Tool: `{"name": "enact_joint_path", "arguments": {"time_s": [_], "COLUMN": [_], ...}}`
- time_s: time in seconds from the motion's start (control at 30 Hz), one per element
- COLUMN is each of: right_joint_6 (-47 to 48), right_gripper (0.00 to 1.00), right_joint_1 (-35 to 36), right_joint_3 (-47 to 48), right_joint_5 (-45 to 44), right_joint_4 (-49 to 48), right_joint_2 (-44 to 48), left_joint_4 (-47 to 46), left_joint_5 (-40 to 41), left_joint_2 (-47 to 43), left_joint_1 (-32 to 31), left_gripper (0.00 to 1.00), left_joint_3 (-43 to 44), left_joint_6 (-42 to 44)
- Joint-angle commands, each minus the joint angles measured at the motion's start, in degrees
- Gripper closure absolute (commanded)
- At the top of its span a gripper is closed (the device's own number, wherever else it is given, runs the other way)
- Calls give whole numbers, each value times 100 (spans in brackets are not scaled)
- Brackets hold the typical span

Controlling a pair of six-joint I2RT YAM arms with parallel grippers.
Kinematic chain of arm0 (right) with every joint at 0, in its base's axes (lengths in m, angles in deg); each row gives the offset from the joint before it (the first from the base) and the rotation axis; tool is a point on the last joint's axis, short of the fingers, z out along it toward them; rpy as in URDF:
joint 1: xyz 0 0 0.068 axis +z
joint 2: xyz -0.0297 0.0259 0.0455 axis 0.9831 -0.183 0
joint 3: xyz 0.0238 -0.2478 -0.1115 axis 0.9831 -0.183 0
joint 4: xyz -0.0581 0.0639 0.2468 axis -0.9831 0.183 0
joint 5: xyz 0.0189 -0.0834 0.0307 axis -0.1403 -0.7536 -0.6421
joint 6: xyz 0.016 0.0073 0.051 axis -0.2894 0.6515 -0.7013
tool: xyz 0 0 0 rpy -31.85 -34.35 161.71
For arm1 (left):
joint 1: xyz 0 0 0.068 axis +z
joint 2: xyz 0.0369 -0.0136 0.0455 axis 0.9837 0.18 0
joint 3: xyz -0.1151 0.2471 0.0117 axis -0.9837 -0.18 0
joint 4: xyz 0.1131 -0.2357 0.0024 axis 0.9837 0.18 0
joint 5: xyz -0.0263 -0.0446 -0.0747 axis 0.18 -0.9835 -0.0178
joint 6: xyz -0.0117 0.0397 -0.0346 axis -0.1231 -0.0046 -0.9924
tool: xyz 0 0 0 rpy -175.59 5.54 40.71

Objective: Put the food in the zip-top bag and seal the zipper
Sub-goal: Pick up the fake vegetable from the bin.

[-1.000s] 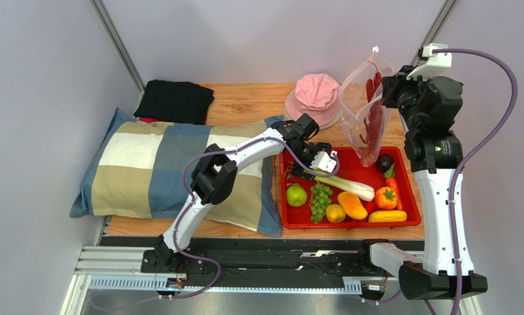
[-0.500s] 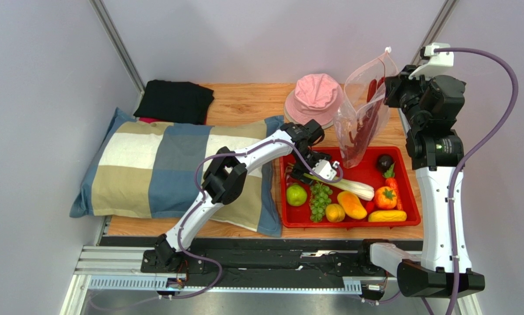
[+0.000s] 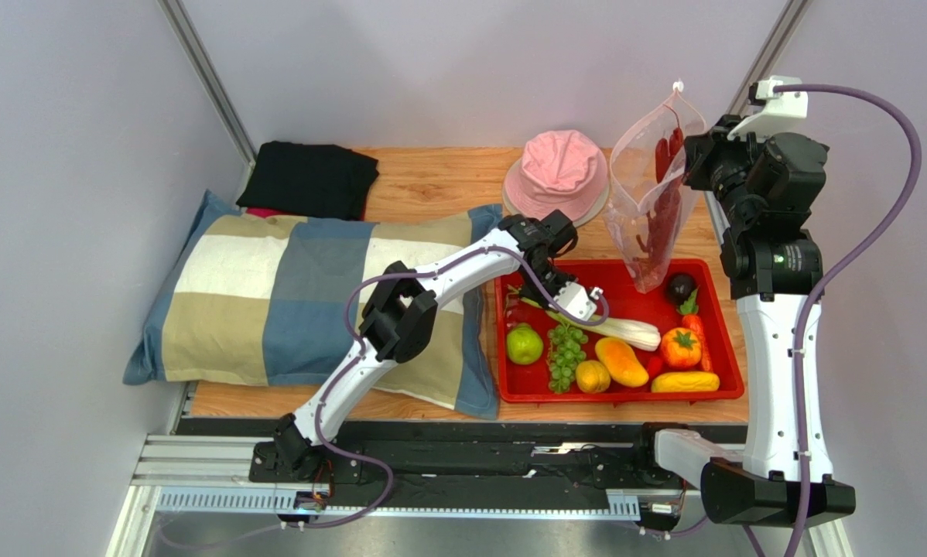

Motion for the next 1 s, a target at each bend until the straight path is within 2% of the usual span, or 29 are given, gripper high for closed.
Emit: {"name": "enact_joint_path", "arguments": {"time_s": [0.0,0.17,0.37,0.73,0.97], "right_joint_6": [-143,-257,-319,-406,-643], "right_gripper": [100,100,100,100,100], "right_joint_1": [-42,-42,-42,-42,-42], "right_joint_3": [120,93,84,23,-30], "right_joint_5": [92,118,197,417,637], "right_joint_4": [-342,-342,-351,-518,-685], "right_joint_2": [81,134,178,204,231], "left_joint_4": [-371,-979,-1366,-884,-601], "left_joint_5": [147,322,420,780,894], "left_joint_2": [-663,-1288,-2315,-3767,-4813], "left_joint_1": [22,22,31,145,312], "left_gripper": [100,100,100,100,100], "left_joint_3": [-122,-517,-1228,-2371,-3162], "left_joint_6": [-409,-814,-709,275,337]}}
